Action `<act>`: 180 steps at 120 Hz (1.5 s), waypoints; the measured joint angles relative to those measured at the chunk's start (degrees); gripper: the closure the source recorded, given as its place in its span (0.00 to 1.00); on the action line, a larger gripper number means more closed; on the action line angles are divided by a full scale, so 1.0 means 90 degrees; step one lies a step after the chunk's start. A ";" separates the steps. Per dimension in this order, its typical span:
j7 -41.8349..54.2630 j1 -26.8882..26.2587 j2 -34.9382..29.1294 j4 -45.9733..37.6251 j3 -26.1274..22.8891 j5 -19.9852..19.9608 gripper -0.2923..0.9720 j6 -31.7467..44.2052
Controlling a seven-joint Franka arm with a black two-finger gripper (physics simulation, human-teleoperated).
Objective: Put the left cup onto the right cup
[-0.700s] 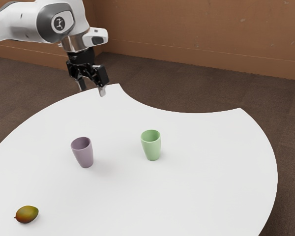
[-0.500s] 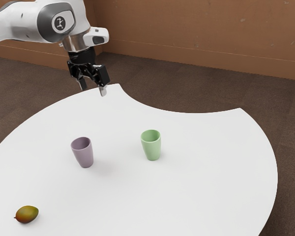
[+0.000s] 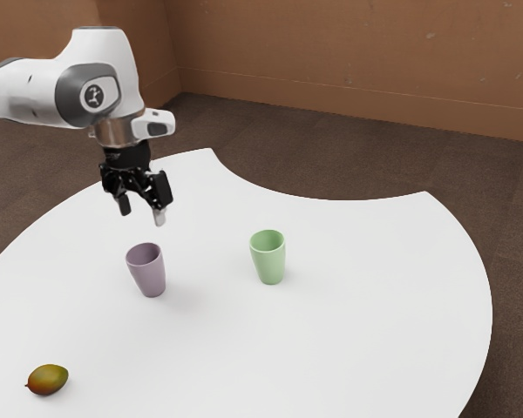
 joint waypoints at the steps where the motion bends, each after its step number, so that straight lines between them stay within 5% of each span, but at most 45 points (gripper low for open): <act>1: -0.0003 0.0005 0.0000 -0.0035 0.0016 0.0002 0.23 0.0028; 47: -0.0056 0.0603 0.0599 -0.0585 0.0269 0.0047 0.23 0.1477; 78: -0.0060 0.0039 0.0907 -0.0548 0.0264 0.0011 0.23 0.1977; 155: -0.0095 0.0239 0.2026 -0.0548 0.0268 -0.0179 0.23 0.2837; 180: -0.0089 0.0278 0.2091 -0.0553 0.0268 -0.0213 0.59 0.2951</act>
